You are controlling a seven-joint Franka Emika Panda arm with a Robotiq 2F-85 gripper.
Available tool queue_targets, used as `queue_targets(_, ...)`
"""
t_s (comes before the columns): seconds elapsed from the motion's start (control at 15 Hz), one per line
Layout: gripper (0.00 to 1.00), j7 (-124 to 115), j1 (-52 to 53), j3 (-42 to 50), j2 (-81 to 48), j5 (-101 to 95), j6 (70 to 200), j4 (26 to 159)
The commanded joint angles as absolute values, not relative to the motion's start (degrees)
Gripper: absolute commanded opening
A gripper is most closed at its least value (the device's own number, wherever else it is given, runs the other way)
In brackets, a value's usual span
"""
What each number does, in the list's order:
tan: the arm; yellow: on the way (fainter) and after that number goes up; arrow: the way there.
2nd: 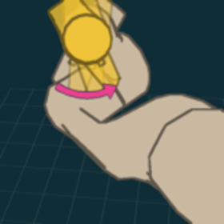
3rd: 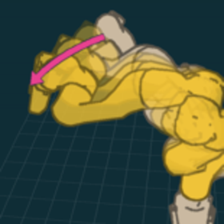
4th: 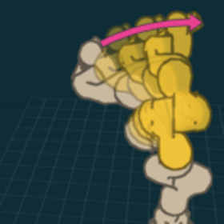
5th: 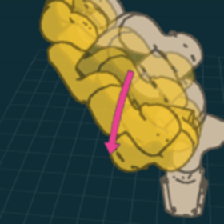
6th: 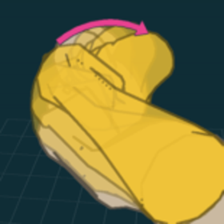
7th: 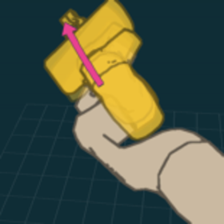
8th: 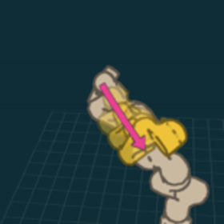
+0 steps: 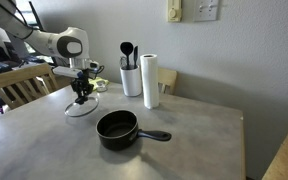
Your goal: Put the glass lid on top of the pot
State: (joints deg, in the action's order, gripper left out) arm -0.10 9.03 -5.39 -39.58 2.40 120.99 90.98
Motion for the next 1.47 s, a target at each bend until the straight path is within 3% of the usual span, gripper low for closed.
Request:
queue_targets(0.0,0.12,-0.39,9.33,-5.13,-35.56,0.65,113.96,89.81)
queue_targets(0.53,0.12,8.56,6.51,-4.63,-28.89,-2.89,103.65,88.11)
queue_targets(1.4,0.12,36.55,-9.8,-1.61,-26.31,-1.98,106.64,92.82)
